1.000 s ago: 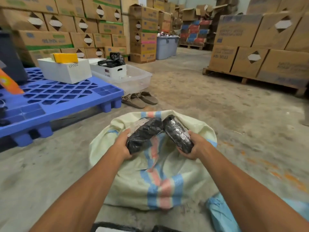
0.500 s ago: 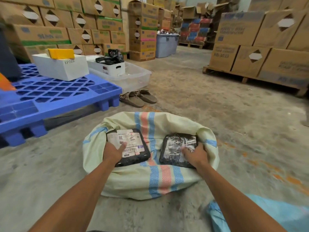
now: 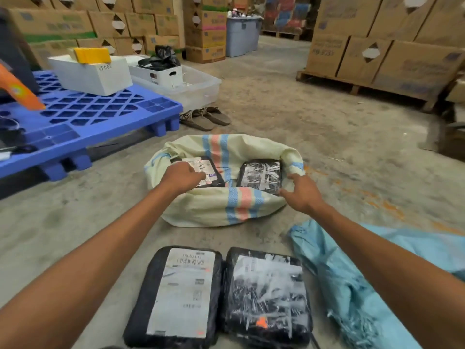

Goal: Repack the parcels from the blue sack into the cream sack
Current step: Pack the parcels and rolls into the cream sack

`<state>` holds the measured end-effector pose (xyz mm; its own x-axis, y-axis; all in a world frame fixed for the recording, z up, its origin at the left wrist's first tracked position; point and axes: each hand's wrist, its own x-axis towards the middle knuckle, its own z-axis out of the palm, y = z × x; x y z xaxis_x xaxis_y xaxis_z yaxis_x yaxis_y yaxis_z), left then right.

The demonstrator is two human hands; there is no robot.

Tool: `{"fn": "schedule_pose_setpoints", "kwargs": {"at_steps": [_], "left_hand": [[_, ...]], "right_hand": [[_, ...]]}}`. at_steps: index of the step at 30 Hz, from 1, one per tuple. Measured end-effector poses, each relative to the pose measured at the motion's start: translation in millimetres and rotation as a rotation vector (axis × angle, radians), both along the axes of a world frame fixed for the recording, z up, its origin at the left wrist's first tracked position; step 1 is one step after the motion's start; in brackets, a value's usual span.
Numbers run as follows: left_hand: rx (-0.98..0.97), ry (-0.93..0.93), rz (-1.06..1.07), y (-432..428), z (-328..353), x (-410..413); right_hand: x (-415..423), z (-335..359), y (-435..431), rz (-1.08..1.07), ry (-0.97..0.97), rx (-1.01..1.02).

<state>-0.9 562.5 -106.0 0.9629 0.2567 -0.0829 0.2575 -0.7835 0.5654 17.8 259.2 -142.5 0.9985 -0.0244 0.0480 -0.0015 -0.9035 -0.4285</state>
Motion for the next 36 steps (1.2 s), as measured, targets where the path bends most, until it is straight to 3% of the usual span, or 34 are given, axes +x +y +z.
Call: {"fn": "schedule_pose_setpoints", "kwargs": {"at_steps": [3,7,10,12,15,18,22,26,29,32,36], "left_hand": [[0.041,0.122,0.069,15.6,-15.9,-64.6],[0.05,0.431,0.089,30.7,-52.2,-148.0],[-0.232,0.604,0.086,32.5,-79.8,-182.1],[-0.355,0.547,0.108,30.1,-91.2,-192.2],[-0.38,0.398,0.167,15.6,-80.9,-203.5],[-0.322,0.315,0.237,9.1,-64.9,-213.4],[-0.543,0.224,0.302,7.1,-52.2,-214.6],[-0.644,0.282,0.274,7.0,-46.5,-210.6],[-0.547,0.267,0.211,8.8,-50.6,-211.7],[-0.416,0.202,0.177,9.5,-47.6,-214.0],[-0.609,0.117,0.215,11.2,-30.5,-200.4]], "right_hand": [[-59.8,7.1,-7.5,-0.054,0.103,0.009],[-150.8,6.0,-4.3,-0.153,0.344,0.022],[-203.9,-13.5,6.2,-0.181,0.534,0.172],[-221.3,-40.7,14.9,-0.212,0.531,0.339],[-241.5,-33.3,37.8,-0.269,0.459,0.513],[-243.6,-30.5,42.3,-0.343,0.407,0.455],[-241.8,-37.1,47.8,-0.441,0.297,0.51],[-236.3,-33.5,57.7,-0.636,0.284,0.647],[-235.6,-33.2,60.1,-0.617,0.331,0.577],[-234.6,-29.0,52.1,-0.577,0.243,0.57],[-202.6,-18.6,37.2,-0.517,0.165,0.722]]}}
